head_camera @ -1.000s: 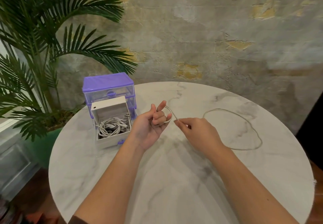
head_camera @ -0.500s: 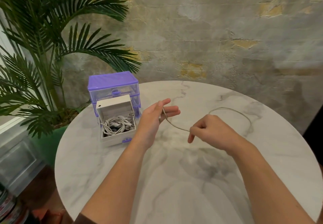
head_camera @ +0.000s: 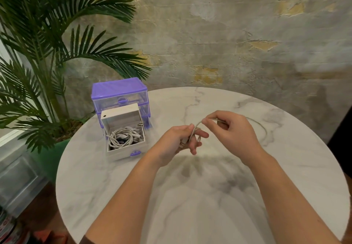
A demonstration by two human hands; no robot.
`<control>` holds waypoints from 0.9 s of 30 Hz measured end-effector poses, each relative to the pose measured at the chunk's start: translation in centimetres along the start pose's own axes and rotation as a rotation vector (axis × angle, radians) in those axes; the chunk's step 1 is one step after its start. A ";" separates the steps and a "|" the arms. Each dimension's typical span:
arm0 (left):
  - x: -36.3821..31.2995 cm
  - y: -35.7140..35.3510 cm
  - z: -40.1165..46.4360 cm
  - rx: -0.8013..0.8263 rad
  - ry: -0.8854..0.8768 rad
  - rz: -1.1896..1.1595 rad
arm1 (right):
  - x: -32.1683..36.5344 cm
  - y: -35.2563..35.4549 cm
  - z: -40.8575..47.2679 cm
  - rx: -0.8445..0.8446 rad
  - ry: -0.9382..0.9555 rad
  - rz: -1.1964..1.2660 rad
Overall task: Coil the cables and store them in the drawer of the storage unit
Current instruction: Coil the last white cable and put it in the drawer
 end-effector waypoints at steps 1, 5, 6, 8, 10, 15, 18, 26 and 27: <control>-0.1 -0.1 -0.1 0.009 0.007 -0.099 | 0.0 0.4 0.1 -0.063 0.003 -0.036; -0.7 -0.3 -0.2 0.046 0.055 -0.510 | -1.0 0.2 0.5 -0.106 -0.069 -0.199; -0.8 -0.3 -0.2 0.049 0.057 -0.586 | -1.4 -0.6 0.6 -0.046 -0.070 -0.223; -1.2 0.3 -0.1 0.034 0.026 -0.721 | -2.2 -2.0 0.8 0.061 -0.065 -0.178; -1.7 1.6 -0.1 0.000 -0.028 -0.855 | -3.0 -2.3 0.9 0.088 -0.092 -0.109; -2.2 3.1 0.0 -0.042 -0.108 -1.010 | -3.9 -0.6 0.7 -0.025 -0.242 -0.222; -2.5 3.4 0.1 -0.085 -0.158 -1.049 | -3.2 -0.8 0.5 0.016 -0.240 -0.348; -2.9 5.1 -0.2 -0.337 -0.323 -0.789 | -0.8 -4.2 -0.9 0.391 -0.077 -0.354; -2.8 5.2 -0.2 -0.360 -0.326 -0.702 | -0.5 -4.4 -1.1 0.417 -0.064 -0.314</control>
Point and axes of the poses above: each hand's wrist, its own z-axis towards the middle knuckle, its own y-axis out of the back of the hand, x = y × z, the point moved 7 cm from there along z, towards the middle knuckle, and after that the axes turned 12 degrees about -z, right-handed, at the moved point
